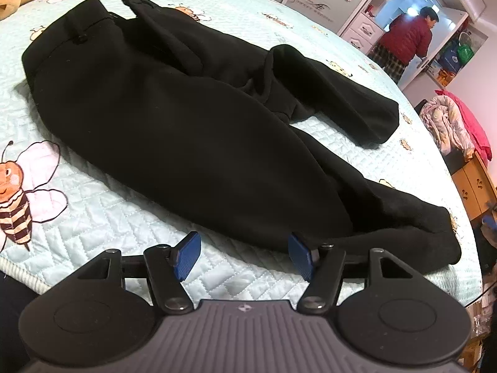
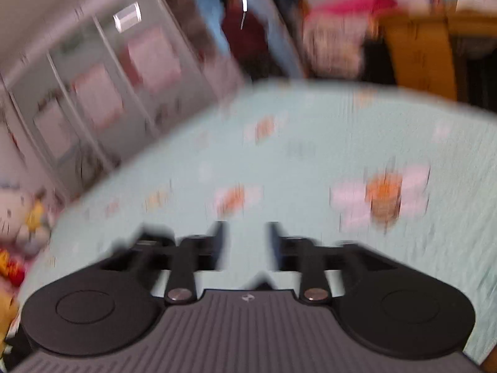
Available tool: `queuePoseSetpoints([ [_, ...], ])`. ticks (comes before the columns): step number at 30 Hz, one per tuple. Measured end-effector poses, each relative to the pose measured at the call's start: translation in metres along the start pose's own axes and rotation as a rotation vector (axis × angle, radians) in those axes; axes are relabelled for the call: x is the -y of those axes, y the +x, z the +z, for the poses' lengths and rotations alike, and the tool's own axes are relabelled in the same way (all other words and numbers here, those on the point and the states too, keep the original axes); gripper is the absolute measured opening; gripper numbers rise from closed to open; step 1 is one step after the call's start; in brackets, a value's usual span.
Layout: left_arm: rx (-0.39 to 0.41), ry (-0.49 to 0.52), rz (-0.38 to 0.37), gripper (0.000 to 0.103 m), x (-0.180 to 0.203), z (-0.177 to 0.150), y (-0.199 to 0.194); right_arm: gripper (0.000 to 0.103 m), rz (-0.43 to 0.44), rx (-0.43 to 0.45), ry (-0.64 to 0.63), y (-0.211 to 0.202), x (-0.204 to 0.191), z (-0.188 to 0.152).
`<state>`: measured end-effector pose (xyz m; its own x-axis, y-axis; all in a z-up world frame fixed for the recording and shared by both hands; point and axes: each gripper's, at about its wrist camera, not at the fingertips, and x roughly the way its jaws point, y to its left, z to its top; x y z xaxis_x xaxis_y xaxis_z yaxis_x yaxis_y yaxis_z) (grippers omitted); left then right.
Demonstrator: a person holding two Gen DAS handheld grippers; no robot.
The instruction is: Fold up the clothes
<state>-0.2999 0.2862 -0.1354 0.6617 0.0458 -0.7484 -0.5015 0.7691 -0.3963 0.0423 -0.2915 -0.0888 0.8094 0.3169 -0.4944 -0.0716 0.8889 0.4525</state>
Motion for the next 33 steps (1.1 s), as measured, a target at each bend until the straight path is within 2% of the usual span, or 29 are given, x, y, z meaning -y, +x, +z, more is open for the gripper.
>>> queuePoseSetpoints([
  [4,-0.019,-0.005,0.024,0.066,-0.002,0.002,0.006,0.048,0.028,-0.102,-0.027,0.028,0.02,-0.031],
  [10,-0.042,0.034,0.025,0.066,0.013,0.002,0.015,0.047,0.084,-0.214,-0.055,0.067,0.021,-0.046],
  [11,-0.043,0.038,0.025,0.066,0.014,0.001,0.015,0.045,0.099,-0.224,-0.067,0.067,0.018,-0.049],
  [13,-0.048,0.036,0.024,0.066,0.015,0.001,0.017,0.032,0.145,-0.22,-0.111,0.055,0.008,-0.055],
  [14,-0.051,0.034,0.025,0.066,0.014,0.002,0.018,0.017,0.176,-0.222,-0.13,0.049,0.002,-0.059],
  [15,-0.053,0.031,0.026,0.066,0.014,0.002,0.019,0.01,0.195,-0.221,-0.147,0.044,-0.003,-0.064],
  [17,-0.05,0.032,0.018,0.066,0.016,0.003,0.019,0.009,0.209,-0.211,-0.172,0.03,-0.012,-0.075],
  [22,-0.039,0.036,0.0,0.066,0.018,0.003,0.015,0.008,0.235,-0.131,-0.096,-0.008,-0.023,-0.089],
  [28,0.003,0.009,-0.016,0.066,0.012,0.005,0.0,0.008,0.395,0.037,0.178,-0.079,-0.024,-0.062],
  [31,0.02,0.0,-0.028,0.066,0.008,0.004,-0.006,0.008,0.436,0.105,0.35,-0.114,-0.018,-0.051],
  [33,0.029,-0.006,-0.037,0.067,0.006,0.003,-0.01,0.008,0.433,0.169,0.396,-0.137,-0.015,-0.052],
])
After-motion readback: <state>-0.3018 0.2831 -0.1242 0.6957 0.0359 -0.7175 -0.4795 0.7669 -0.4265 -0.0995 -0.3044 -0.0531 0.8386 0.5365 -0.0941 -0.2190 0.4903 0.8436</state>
